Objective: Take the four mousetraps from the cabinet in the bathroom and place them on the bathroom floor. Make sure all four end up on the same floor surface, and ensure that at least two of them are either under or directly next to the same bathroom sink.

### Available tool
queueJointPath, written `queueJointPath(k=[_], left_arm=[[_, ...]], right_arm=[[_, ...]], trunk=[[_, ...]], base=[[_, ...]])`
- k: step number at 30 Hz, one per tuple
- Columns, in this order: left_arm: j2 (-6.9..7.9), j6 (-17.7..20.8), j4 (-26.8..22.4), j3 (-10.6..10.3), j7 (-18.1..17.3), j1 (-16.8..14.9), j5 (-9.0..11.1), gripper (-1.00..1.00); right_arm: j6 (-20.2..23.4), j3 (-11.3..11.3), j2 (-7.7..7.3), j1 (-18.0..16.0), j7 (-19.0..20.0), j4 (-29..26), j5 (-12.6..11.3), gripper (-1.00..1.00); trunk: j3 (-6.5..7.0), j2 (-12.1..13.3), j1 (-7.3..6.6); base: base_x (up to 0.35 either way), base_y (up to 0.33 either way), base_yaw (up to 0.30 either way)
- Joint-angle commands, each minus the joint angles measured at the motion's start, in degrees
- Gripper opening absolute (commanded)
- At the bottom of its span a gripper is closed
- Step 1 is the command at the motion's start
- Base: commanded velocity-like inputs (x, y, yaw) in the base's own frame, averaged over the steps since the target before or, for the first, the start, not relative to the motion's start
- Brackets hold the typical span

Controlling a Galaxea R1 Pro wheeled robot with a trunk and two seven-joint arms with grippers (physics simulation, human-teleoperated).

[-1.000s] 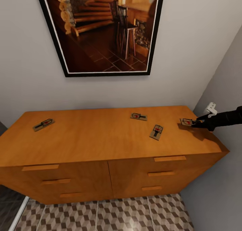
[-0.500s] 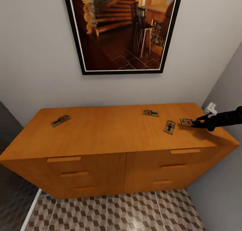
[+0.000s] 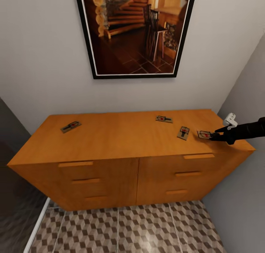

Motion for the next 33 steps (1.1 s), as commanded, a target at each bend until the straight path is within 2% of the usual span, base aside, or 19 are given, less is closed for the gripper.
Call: queueJointPath(k=[1,22,33], left_arm=[[0.03,-0.2,0.2,0.5,-0.5,-0.1,0.2,1.00],[0.03,-0.2,0.2,0.5,-0.5,-0.1,0.2,1.00],[0.04,-0.2,0.2,0.5,-0.5,-0.1,0.2,1.00]], right_arm=[[0.5,0.1,-0.03,-0.1,0.3,0.0,0.2,-1.00],[0.5,0.2,-0.10,0.3,0.2,0.5,0.2,-1.00],[0.5,0.2,-0.10,0.8,0.2,1.8,0.3,-1.00]], trunk=[[-0.05,0.0,-0.04],[-0.05,0.0,-0.04],[-0.05,0.0,-0.04]], base=[[-0.336,0.000,0.000],[-0.340,0.000,0.000],[-0.044,0.000,0.000]])
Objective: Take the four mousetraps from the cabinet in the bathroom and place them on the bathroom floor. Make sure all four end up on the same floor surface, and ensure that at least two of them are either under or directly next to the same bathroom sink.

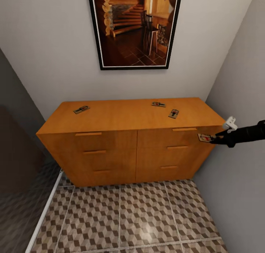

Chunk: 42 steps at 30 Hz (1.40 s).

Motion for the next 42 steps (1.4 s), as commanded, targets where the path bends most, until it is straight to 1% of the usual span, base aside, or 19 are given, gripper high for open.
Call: queueJointPath(k=[1,6,9,13,16,19,21,22,24,26,27,31,32,33,34,36,37,40,42], left_arm=[[0.02,-0.2,0.2,0.5,-0.5,-0.1,0.2,1.00],[0.04,-0.2,0.2,0.5,-0.5,-0.1,0.2,1.00],[0.02,-0.2,0.2,0.5,-0.5,-0.1,0.2,1.00],[0.02,-0.2,0.2,0.5,-0.5,-0.1,0.2,1.00],[0.02,-0.2,0.2,0.5,-0.5,-0.1,0.2,1.00],[0.01,-0.2,0.2,0.5,-0.5,-0.1,0.2,1.00],[0.01,-0.2,0.2,0.5,-0.5,-0.1,0.2,1.00],[0.01,-0.2,0.2,0.5,-0.5,-0.1,0.2,1.00],[0.01,-0.2,0.2,0.5,-0.5,-0.1,0.2,1.00],[0.01,-0.2,0.2,0.5,-0.5,-0.1,0.2,1.00],[0.01,-0.2,0.2,0.5,-0.5,-0.1,0.2,1.00],[0.06,-0.2,0.2,0.5,-0.5,-0.1,0.2,1.00],[0.11,-0.2,0.2,0.5,-0.5,-0.1,0.2,1.00],[0.12,-0.2,0.2,0.5,-0.5,-0.1,0.2,1.00],[0.16,-0.2,0.2,0.5,-0.5,-0.1,0.2,1.00],[0.23,-0.2,0.1,0.6,-0.4,-0.1,0.2,1.00],[0.24,-0.2,0.1,0.6,-0.4,-0.1,0.2,1.00],[0.23,-0.2,0.0,0.7,-0.1,-0.1,0.2,1.00],[0.20,-0.3,-0.3,0.9,0.1,-0.1,0.2,1.00]], right_arm=[[0.2,0.1,0.02,0.2,0.3,0.4,0.2,-1.00],[-5.3,0.2,0.53,2.2,0.2,5.1,0.3,-1.00],[-8.9,1.7,1.36,4.2,0.0,9.1,0.3,-1.00],[-12.9,5.4,4.34,9.1,-1.5,13.8,0.3,-1.00],[-15.8,6.8,7.86,13.9,-6.1,15.2,0.3,-1.00],[-19.0,7.4,12.84,19.7,-13.9,15.9,1.0,-1.00],[-20.7,7.8,16.16,23.0,-17.5,17.1,3.0,-1.00],[-22.2,8.3,18.76,25.1,-19.2,18.8,5.5,-1.00],[-25.3,8.7,22.21,27.1,-21.0,22.1,8.6,-1.00],[-29.2,8.9,25.32,28.4,-24.4,27.1,10.1,-1.00],[-32.8,8.9,27.68,29.1,-29.7,32.2,10.6,-1.00],[-43.0,8.7,33.27,30.3,-47.9,44.6,10.5,-1.00],[-45.8,8.5,34.37,30.9,-52.4,46.8,9.6,-1.00],[-47.2,8.3,34.85,31.3,-54.6,47.7,8.9,-1.00],[-51.1,7.5,35.97,32.6,-60.6,49.4,5.8,-1.00],[-55.0,5.5,36.71,34.5,-67.3,50.5,-1.1,-1.00],[-55.8,5.0,36.81,34.8,-68.6,50.6,-2.9,-1.00],[-60.2,3.1,37.12,36.2,-73.7,51.2,-15.4,-1.00],[-61.8,2.8,37.39,37.1,-74.7,51.3,-19.9,-1.00]], trunk=[[-0.05,0.0,0.00],[-0.05,0.0,0.00],[-0.05,0.0,0.00],[-0.05,0.0,0.00],[-0.05,0.0,0.00],[-0.05,0.0,0.00],[-0.05,0.0,0.00],[-0.05,0.0,0.00],[-0.05,0.0,0.00],[-0.05,0.0,0.00],[-0.05,0.0,0.00],[-0.05,0.0,0.00],[-0.05,0.0,0.00],[-0.05,0.0,0.00],[-0.05,0.0,0.00],[-0.05,0.0,0.00],[-0.05,0.0,0.00],[-0.05,0.0,0.00],[-0.05,0.0,0.00]], base=[[-0.002,0.000,0.000],[0.000,0.000,0.000],[0.000,0.000,0.000],[0.000,0.000,0.000],[0.000,0.000,0.000],[0.000,0.000,0.000],[0.000,0.000,0.000],[0.000,0.000,0.000],[0.000,0.000,0.000],[0.000,0.000,0.000],[0.000,0.000,0.000],[0.000,0.000,0.000],[0.000,0.000,0.000],[0.000,0.000,0.000],[0.000,0.000,0.000],[0.000,0.000,0.000],[0.000,0.000,0.000],[0.000,0.000,0.000],[0.000,0.000,0.000]])
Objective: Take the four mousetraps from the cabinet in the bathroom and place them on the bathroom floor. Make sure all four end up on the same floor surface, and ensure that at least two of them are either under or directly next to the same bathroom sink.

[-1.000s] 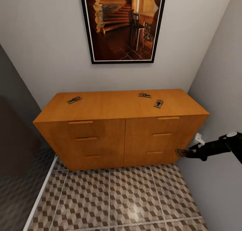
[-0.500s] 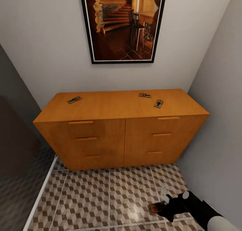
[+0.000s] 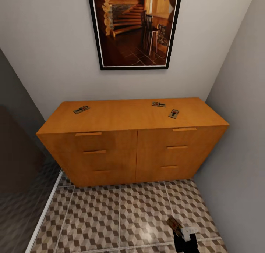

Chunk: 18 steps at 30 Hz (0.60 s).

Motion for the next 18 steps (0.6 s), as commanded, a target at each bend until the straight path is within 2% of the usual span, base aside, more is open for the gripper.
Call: queueJointPath(k=[1,4,7,8,12,18], left_arm=[[0.01,-0.2,-0.2,0.5,-0.4,-0.1,0.2,1.00],[0.01,-0.2,-2.5,0.6,-0.2,-0.1,0.2,1.00],[-0.04,-0.2,-4.7,0.7,1.8,-0.1,0.3,1.00],[-0.20,-0.2,-6.6,0.7,6.7,-0.1,0.4,1.00],[-0.54,-0.1,-9.9,0.7,13.5,-0.1,0.6,1.00],[-1.11,-0.2,-10.9,0.7,15.2,-0.1,0.6,1.00]], right_arm=[[-0.5,0.2,0.04,0.2,0.1,0.1,-1.4,-1.00],[-1.0,0.1,0.03,0.6,-0.2,0.1,-2.5,-1.00],[-1.1,0.1,0.01,0.8,-0.2,0.2,-2.8,-1.00],[-1.5,0.1,0.00,0.9,-0.2,0.1,-2.8,-1.00],[-3.8,0.1,-0.01,1.0,-0.2,0.1,-2.7,-1.00],[-4.7,0.2,-0.02,1.1,-0.2,0.2,-2.7,-1.00]], trunk=[[-0.04,0.0,0.00],[-0.04,0.0,0.00],[-0.04,0.0,0.00],[-0.04,0.0,0.00],[-0.04,0.0,0.00],[-0.04,0.0,0.00]], base=[[0.000,0.000,0.000],[0.000,0.000,0.000],[0.000,0.000,0.000],[0.000,0.000,0.000],[0.000,0.000,0.000],[0.000,0.000,0.000]])
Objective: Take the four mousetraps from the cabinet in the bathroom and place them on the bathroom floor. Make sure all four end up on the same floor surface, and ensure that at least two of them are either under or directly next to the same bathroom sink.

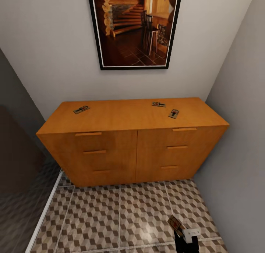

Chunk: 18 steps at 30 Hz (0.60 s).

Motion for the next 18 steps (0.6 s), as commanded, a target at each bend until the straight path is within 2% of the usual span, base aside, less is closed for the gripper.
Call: queueJointPath(k=[1,7,12,18], left_arm=[[0.33,0.1,0.4,0.0,0.0,0.3,0.5,1.00],[0.44,0.1,1.7,0.0,0.0,2.3,0.5,1.00],[-0.02,0.1,2.5,-0.1,0.1,3.9,0.5,1.00],[-0.11,0.1,2.7,-0.1,0.0,4.4,0.5,1.00]], right_arm=[[-0.2,0.6,0.02,0.0,0.3,0.0,-0.4,-1.00],[-0.2,0.6,-0.01,0.0,0.3,0.0,-0.4,-1.00],[-0.2,0.6,-0.01,0.3,0.3,0.0,-0.3,-1.00],[-0.1,0.6,0.00,0.3,0.3,0.0,-0.3,-1.00]], trunk=[[-0.04,0.0,0.00],[-0.04,0.0,0.00],[-0.04,0.0,0.00],[-0.04,0.0,0.00]], base=[[0.000,0.000,0.000],[0.000,0.000,0.000],[-0.006,0.000,0.000],[-0.238,0.000,0.000]])
